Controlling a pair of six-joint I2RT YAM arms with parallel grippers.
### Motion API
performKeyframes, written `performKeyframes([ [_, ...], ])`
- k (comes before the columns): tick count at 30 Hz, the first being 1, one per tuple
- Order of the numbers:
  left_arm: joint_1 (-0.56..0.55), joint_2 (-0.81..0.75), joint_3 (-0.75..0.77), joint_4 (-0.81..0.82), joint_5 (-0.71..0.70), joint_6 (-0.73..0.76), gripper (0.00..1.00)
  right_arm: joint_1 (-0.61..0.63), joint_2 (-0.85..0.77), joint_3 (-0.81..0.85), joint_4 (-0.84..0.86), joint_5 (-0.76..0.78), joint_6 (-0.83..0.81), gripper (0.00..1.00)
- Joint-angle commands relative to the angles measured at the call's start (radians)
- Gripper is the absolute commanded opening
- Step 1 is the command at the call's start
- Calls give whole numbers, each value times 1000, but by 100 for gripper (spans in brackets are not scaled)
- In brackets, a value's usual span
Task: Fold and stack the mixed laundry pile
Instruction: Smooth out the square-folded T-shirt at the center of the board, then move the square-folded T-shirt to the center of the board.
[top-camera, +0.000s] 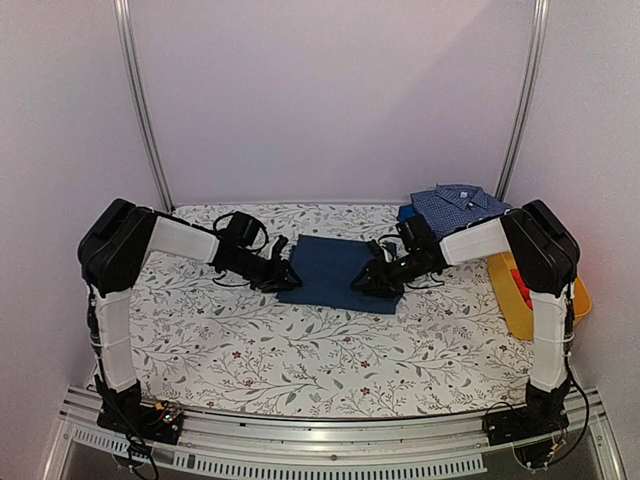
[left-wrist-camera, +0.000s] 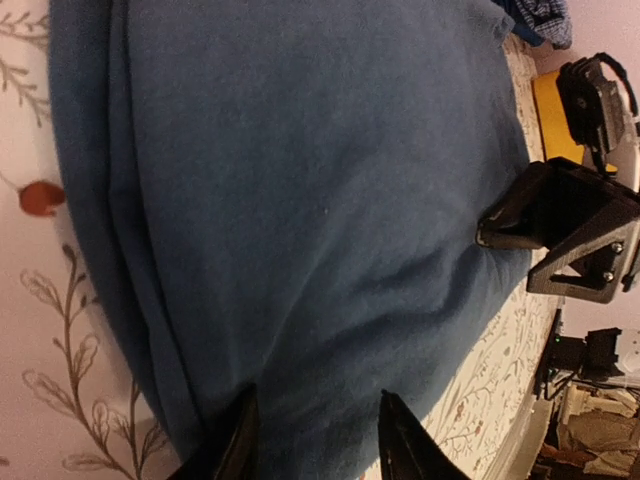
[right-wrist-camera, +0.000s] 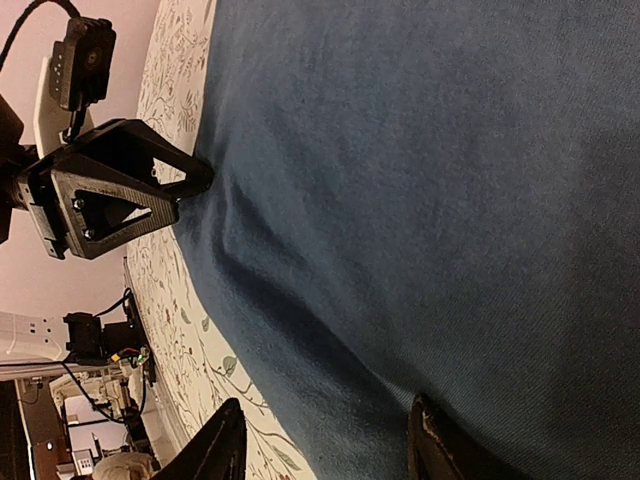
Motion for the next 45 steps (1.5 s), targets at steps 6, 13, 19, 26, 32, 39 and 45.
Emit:
performKeyframes([
  [6, -28, -239, -278, -33, -39, -34, 41, 68, -178, -168, -87, 71, 37, 57],
  [13, 24, -402, -378, -66, -87, -48, 50, 66, -464, -335, -125, 171, 100, 57],
  [19, 28, -301, -369, -19, -35, -21, 55, 66, -524, -498, -83, 226, 203, 57],
  [26, 18, -202, -345, 32, 27, 0, 47, 89, -369, -475, 45, 189, 249, 58],
  [32, -2, -174, -334, 41, 54, 4, 26, 131, -228, -359, 34, 163, 226, 49],
  [39, -4, -204, -357, 62, 47, -8, 7, 132, -235, -340, -43, 201, 198, 32],
  [45, -12, -285, -418, 37, 62, -13, 0, 135, -304, -379, -104, 185, 179, 22],
])
